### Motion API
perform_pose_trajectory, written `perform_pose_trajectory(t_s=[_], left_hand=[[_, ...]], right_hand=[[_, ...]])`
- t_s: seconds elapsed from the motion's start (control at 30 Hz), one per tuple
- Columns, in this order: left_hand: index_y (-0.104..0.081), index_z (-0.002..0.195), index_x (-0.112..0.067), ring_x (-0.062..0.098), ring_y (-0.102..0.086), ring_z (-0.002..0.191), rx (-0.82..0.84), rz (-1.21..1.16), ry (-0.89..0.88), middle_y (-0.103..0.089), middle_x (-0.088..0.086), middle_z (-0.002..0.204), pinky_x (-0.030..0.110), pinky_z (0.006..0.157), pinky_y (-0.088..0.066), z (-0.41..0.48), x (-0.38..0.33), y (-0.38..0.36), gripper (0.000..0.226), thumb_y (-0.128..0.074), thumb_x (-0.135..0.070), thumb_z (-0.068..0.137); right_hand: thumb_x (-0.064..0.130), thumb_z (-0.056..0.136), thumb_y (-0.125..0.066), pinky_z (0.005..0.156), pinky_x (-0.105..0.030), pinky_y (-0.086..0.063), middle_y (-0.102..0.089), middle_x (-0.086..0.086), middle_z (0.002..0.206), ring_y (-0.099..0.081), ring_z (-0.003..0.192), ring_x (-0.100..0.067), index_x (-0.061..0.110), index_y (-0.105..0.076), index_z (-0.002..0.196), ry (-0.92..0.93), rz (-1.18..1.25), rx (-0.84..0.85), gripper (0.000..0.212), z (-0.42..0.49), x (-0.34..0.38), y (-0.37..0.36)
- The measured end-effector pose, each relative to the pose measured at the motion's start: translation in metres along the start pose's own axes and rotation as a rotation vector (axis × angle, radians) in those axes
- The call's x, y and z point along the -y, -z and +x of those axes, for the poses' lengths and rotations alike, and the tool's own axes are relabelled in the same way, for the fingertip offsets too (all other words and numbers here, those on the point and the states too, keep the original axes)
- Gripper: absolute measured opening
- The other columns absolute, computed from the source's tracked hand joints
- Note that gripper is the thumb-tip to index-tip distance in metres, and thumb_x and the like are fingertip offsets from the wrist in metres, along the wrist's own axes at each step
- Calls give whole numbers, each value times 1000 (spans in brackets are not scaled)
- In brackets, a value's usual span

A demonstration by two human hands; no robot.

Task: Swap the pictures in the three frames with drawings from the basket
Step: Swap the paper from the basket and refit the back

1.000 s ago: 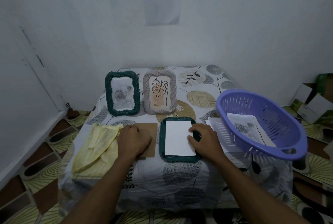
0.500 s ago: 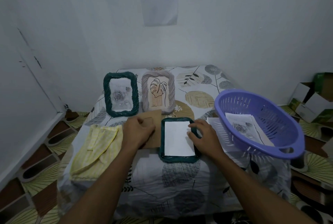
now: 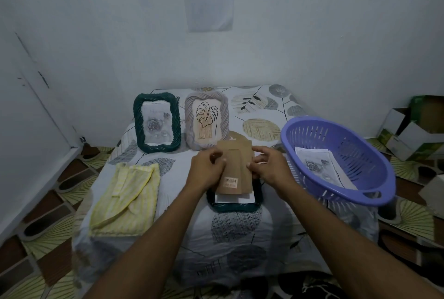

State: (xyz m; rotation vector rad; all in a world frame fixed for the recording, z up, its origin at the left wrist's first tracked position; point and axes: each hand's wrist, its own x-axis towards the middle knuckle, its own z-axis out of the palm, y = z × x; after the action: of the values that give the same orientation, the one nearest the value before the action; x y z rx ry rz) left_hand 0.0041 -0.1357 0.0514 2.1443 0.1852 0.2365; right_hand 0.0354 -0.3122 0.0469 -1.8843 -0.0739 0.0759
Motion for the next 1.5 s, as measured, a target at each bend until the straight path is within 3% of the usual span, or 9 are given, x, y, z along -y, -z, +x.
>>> perform_pose_trajectory(t_s=[0.1,0.3,0.5,0.7,0.97,1.1,1.23,1.4,1.5], left_hand=[[-64,121,-15,10,-56,102,38,69,-99,-65,3,122,20,90,-40,-5,16,6,39,-70,-14,83],[-61,124,-17,13,-48,122,75,52,-149,-56,2,135,19,100,-30,-10,36,6,46,-73,-12,80],[-58,128,-21,21,-49,126,98,113,-131,-54,4,137,37,111,-35,-8,51,1,53,-74,-25,78],[-59,125,-25,20,-45,127,93,141,-138,-55,2,135,46,110,-34,-6,55,-1,60,-63,-44,68],[-58,128,-23,19,-31,136,121,260,-186,-52,-3,140,43,112,-27,-7,63,-3,64,-57,-48,69],[-59,127,-23,19,-31,134,117,383,-245,-51,-5,139,40,109,-28,-6,64,-5,60,-52,-49,73],[-64,115,-22,17,-32,130,60,446,-330,-52,-5,135,37,103,-28,-2,64,-7,35,-58,-42,87],[-65,105,-19,20,-35,129,13,405,-353,-55,-2,134,40,99,-33,-1,64,-11,24,-61,-36,89],[-65,105,-20,21,-32,131,-2,388,-351,-51,-3,138,41,100,-33,-1,67,-12,25,-61,-38,88]], right_hand=[[1,84,-68,55,-25,-52,-69,-7,85,-63,60,-17,12,-50,138,3,-73,27,57,-3,-4,3],[1,87,-66,57,-21,-49,-66,-5,81,-58,62,-10,12,-49,139,40,-157,55,56,-5,-5,3],[5,85,-68,76,-29,-50,-70,-6,81,-58,73,-11,15,-55,134,131,-329,56,52,-6,-11,-2],[13,87,-68,60,-13,-38,-71,-3,78,-58,71,-10,18,-55,135,202,-496,91,50,-2,-16,0],[23,89,-64,76,-34,-50,-69,-8,86,-60,81,-23,1,-65,112,239,-735,138,32,5,-27,-3],[26,92,-57,82,-36,-46,-58,-10,97,-52,97,-27,5,-64,109,268,-843,171,28,5,-32,-5],[30,92,-53,91,-37,-40,-48,-6,107,-38,108,-23,15,-61,115,304,-858,116,29,4,-37,-5],[32,89,-59,95,-37,-38,-45,-3,120,-39,115,-22,19,-56,123,252,-691,5,37,9,-44,-6],[35,89,-56,97,-38,-38,-45,-3,123,-39,114,-21,17,-51,133,240,-711,-25,48,9,-50,-9]])
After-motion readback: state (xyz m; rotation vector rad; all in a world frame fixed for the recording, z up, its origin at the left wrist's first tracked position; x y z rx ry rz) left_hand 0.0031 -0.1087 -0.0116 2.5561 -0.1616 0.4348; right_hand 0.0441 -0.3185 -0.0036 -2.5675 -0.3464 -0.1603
